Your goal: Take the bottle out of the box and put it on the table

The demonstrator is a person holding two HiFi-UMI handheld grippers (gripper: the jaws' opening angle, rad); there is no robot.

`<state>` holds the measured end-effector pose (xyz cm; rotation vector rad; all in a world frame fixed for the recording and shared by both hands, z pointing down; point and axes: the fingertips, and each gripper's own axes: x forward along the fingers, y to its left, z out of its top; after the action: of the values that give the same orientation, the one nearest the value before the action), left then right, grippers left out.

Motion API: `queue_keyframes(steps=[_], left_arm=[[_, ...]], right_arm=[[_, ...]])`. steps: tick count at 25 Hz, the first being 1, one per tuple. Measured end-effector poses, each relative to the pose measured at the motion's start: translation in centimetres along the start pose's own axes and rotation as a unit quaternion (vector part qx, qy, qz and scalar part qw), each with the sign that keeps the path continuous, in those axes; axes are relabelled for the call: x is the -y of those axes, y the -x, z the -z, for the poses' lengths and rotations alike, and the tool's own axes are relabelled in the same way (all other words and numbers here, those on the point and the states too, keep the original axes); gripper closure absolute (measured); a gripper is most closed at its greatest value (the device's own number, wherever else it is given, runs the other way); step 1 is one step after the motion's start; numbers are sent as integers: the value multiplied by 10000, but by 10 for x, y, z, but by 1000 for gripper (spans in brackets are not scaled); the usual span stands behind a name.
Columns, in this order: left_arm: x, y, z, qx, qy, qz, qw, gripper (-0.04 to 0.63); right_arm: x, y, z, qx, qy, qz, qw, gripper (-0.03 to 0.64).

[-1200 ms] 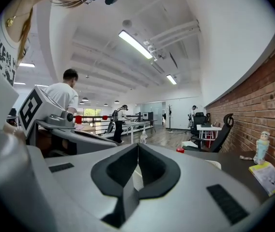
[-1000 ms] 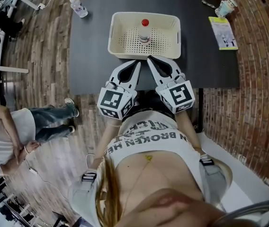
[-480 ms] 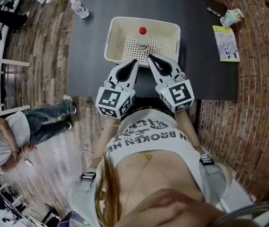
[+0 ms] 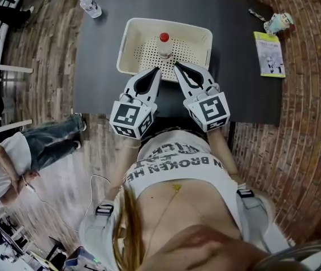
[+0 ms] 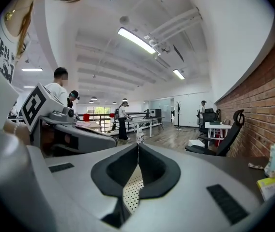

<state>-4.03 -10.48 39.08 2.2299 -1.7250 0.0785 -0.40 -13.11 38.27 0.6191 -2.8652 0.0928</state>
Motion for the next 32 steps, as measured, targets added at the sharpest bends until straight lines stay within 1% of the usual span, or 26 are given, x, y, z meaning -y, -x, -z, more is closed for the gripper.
queue_keyframes(steps=[7, 12, 20, 27, 32], left_arm=[[-13, 1, -7, -30, -74, 293, 9995, 595], [-25, 0, -11, -83, -127, 684, 9975, 595], [-41, 4, -4, -155, -228, 1151, 9930, 595], [-45, 10, 8, -262, -199, 1371, 9900, 595], [-50, 5, 9, -254, -135, 1356, 9904, 595]], right_arm=[[2, -11, 0, -37, -20, 358, 9994, 607], [-5, -22, -8, -69, -40, 659, 9978, 607], [-14, -32, 0, -68, -60, 1212, 9926, 607], [-19, -31, 8, -71, -148, 1516, 9883, 607], [-8, -32, 11, -124, -133, 1582, 9872, 607]])
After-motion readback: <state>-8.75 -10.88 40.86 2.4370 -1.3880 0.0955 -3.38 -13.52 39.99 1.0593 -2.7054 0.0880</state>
